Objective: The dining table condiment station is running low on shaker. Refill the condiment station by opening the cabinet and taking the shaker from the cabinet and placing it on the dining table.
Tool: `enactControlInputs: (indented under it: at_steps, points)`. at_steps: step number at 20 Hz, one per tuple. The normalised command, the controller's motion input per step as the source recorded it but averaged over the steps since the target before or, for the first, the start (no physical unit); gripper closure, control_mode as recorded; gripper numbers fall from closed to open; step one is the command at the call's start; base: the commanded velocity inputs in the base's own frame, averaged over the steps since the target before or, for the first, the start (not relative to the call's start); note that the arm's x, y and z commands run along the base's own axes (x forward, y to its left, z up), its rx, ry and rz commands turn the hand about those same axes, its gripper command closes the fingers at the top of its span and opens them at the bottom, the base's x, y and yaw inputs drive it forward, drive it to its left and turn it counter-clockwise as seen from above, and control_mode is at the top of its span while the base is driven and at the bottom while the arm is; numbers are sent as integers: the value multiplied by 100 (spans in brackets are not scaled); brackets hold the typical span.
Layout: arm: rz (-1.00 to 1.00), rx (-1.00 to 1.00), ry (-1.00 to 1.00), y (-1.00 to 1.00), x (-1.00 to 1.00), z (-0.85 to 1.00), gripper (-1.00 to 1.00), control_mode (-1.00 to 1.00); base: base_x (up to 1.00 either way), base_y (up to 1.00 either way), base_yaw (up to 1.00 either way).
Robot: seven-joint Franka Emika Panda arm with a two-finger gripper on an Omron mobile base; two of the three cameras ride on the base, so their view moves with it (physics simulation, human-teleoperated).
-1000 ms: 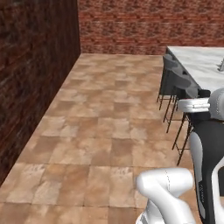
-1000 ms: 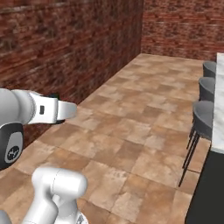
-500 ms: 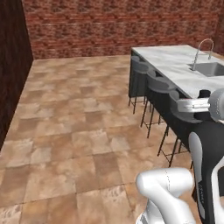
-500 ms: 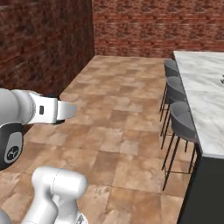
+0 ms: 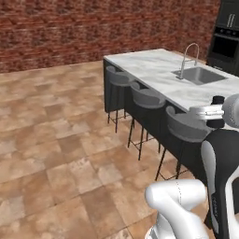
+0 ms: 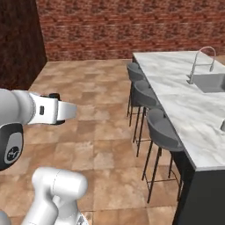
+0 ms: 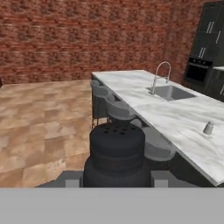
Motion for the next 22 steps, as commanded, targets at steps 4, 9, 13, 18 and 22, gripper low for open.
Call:
enactControlInputs:
  at_steps: [4,9,13,18,22]
  points:
    - [0,0,0,0,0,0,100,100,67,48,-46]
    - [0,0,0,0,0,0,100,100,43,56,-49]
    - [0,0,0,0,0,0,100,100,34,63,-51]
    - [0,0,0,0,0,0,100,100,33,62,-51]
    - [0,0,0,0,0,0,100,100,36,64,-50]
